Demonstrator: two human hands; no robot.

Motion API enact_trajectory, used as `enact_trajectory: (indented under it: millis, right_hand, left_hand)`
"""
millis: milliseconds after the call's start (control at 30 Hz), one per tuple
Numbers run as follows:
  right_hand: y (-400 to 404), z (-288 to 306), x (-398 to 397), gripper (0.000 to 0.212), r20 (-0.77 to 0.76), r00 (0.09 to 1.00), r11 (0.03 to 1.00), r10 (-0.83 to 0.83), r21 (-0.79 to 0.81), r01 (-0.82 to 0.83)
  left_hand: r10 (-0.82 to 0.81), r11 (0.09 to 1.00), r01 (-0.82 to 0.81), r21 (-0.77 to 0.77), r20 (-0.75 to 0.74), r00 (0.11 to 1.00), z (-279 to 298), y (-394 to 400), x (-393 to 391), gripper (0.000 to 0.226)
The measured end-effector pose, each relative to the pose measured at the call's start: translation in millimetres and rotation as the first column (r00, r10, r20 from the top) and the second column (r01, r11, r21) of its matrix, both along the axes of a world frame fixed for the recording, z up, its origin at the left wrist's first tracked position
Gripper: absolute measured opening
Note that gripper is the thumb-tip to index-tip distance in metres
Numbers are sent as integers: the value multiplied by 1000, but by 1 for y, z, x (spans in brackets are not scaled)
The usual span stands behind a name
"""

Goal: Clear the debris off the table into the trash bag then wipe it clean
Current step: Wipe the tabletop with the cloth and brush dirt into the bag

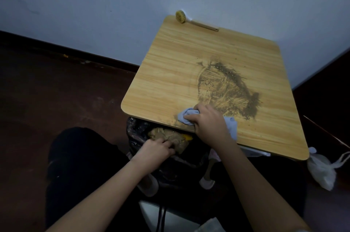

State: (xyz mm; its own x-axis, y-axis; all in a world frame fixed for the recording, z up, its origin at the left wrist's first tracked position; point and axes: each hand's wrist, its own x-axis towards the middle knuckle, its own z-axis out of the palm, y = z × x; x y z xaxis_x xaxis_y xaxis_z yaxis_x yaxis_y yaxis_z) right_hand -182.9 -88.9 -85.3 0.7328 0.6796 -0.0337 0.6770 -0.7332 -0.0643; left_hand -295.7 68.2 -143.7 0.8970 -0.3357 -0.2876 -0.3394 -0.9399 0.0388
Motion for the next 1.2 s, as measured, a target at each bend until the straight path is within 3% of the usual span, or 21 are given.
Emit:
enact_trajectory:
  millis: [300,567,800,900,1200]
  right_hand:
    - [-7,3,-10,34,-14,997,997,72,-12,-72]
    - [-11,23,23,30,-4,982,971,-187,155,185]
    - [-6,15,52,33,-43,933,932,-356,49,358]
    - [-4,7,44,31,-55,950,951,-308,-30,307]
    - [3,5,7,28,-79,994,997,-73,-31,71]
  left_hand:
    - [19,1000,-19,1,9,1000,0,2,-1,34]
    - [20,1000,-20,-7,11,1000,-2,0,-2,32]
    - [15,999,-14,-38,25,1000,-1,-2,-3,31]
    - [-10,999,13,-46,69,998,4,-1,-3,26]
    - [22,999,-21,-25,35,999,-6,-3,1,32]
